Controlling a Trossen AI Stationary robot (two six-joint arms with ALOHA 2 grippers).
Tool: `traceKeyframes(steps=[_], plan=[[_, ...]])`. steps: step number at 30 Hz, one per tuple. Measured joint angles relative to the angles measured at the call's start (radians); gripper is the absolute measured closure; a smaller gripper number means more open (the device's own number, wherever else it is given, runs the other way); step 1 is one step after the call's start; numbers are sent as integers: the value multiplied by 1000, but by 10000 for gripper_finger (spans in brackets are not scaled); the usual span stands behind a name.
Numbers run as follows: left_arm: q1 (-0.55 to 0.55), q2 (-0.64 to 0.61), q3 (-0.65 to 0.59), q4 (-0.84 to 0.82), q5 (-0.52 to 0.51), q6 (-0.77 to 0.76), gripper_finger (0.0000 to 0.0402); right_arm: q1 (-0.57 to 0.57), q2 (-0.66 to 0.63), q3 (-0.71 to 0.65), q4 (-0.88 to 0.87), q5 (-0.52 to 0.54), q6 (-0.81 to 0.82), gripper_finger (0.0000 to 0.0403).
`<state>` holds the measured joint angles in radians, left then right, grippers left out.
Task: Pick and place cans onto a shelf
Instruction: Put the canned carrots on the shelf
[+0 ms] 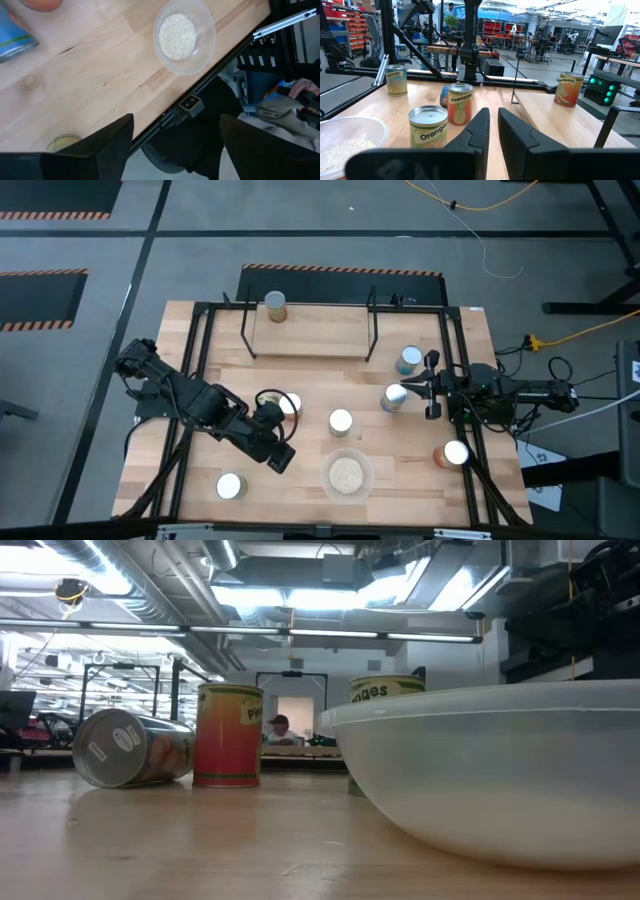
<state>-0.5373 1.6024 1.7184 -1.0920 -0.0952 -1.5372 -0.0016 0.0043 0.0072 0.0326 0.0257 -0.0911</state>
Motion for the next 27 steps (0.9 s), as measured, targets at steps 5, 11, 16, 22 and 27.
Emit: traceKeyframes(steps=[5, 11, 16, 22, 27], plan=[[-3, 0, 0, 0, 0, -6, 110, 0, 0, 0, 0, 0, 0, 358], [-44, 18, 0, -3, 2, -111, 112, 0, 0, 0, 0, 0, 0, 358], [-98, 39, -1, -27, 5, -254, 113, 0, 0, 0, 0, 0, 0, 358], [-156, 76, -1, -61, 9, -396, 113, 0, 0, 0, 0, 0, 0, 358], [-186, 116, 0, -64, 52, -480, 113, 0, 0, 0, 0, 0, 0, 358]])
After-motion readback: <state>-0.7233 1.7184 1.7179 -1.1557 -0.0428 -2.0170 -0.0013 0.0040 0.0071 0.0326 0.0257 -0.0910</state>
